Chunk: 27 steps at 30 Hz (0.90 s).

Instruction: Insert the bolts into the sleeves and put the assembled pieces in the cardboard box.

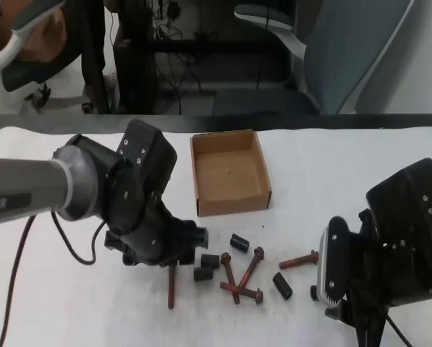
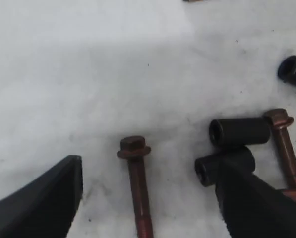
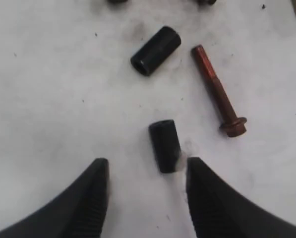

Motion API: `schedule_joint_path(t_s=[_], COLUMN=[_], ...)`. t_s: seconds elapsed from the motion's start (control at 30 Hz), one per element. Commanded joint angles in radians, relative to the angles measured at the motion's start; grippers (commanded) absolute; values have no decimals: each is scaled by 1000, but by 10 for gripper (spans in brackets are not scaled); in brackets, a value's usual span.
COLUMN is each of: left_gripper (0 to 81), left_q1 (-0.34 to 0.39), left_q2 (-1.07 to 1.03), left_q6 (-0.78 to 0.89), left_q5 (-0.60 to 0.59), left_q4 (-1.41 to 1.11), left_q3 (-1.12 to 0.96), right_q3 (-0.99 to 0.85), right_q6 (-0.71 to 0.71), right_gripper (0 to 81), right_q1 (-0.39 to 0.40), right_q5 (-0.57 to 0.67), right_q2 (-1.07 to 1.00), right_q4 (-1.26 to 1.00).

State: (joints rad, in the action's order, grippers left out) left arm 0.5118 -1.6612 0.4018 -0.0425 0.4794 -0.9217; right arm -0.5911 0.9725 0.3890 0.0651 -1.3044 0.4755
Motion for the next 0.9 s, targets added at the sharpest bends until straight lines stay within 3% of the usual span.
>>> schedule_joint_path(t_s=[0.0, 0.1, 0.6, 0.87], left_gripper=[700, 700, 700, 700], left_q1=[-2, -2, -13, -13], left_q2=[-1, -1, -84, -90], left_q6=[39, 47, 62, 65], left_q5=[18, 18, 18, 73], left_q4=[4, -12, 62, 58], left_q3=[-24, -26, -26, -26], right_q3=[-9, -9, -18, -72], right_q6=[73, 99, 105, 108], right_gripper=[456, 456, 456, 456], right_q1=[-5, -9, -10, -10], right_q5=[-77, -142, -72, -86], right_q2=[-27, -48, -56, -171], right_q4=[-9, -9, -48, -68])
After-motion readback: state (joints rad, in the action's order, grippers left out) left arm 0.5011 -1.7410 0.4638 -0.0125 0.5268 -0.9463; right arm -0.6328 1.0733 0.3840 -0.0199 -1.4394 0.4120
